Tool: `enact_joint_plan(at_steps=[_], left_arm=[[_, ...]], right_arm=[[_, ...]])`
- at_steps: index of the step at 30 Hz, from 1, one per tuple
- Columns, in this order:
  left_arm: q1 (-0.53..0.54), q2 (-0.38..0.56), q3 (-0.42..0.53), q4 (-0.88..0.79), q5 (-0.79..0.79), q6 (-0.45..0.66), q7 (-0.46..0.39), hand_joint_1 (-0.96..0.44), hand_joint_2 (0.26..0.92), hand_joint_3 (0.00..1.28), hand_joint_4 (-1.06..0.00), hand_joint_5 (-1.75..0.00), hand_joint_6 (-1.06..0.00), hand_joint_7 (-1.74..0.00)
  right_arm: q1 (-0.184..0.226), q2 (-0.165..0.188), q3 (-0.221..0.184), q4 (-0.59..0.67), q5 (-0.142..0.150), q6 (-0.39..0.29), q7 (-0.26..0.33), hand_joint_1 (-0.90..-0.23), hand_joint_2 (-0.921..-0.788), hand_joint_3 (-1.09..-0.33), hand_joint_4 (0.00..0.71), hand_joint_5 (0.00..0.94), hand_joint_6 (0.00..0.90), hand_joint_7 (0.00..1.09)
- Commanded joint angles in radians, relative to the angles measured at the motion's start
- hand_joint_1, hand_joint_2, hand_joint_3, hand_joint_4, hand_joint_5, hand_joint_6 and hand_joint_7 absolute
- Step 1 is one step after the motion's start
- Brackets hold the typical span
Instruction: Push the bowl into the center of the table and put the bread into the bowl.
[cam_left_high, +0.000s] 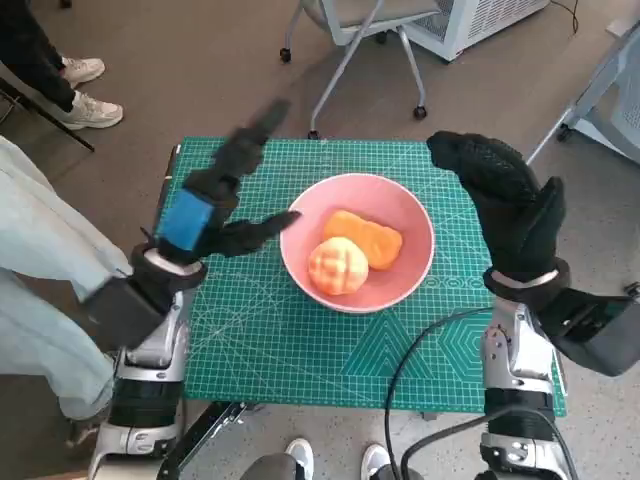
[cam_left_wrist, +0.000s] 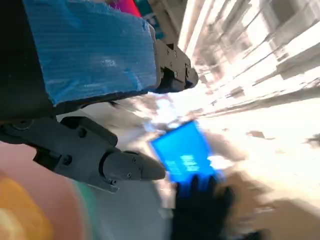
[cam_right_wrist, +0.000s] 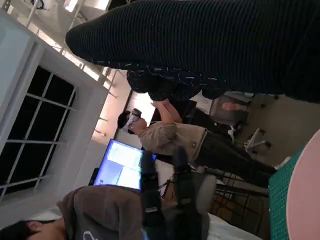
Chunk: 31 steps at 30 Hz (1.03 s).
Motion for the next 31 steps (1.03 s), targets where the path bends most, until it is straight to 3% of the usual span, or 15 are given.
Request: enact_joint_plan(at_steps=[1, 16, 31], left_arm=[[0.005, -0.047, 0.017, 0.007, -0.098, -0.010, -0.062, -0.63, 0.921, 0.41, -0.07, 0.00, -0.20, 0.00], [-0.027, -0.061, 0.037, 0.018, -0.114, -0.015, -0.121, -0.63, 0.921, 0.41, -0.08, 0.00, -0.19, 0.00], [-0.085, -0.062, 0.037, 0.015, -0.121, 0.020, -0.130, -0.63, 0.921, 0.41, -0.09, -0.01, -0.19, -0.01]], right_arm=[[0.000, 0.001, 0.004, -0.024, 0.005, 0.030, -0.018, -0.688, -0.921, -0.714, 0.182, 0.000, 0.032, 0.55], [-0.023, -0.002, 0.020, -0.082, -0.027, 0.051, -0.078, -0.687, -0.921, -0.714, 0.188, 0.005, 0.006, 0.60], [-0.047, -0.021, 0.012, -0.080, -0.040, 0.036, -0.091, -0.679, -0.921, -0.709, 0.175, 0.001, 0.013, 0.61]])
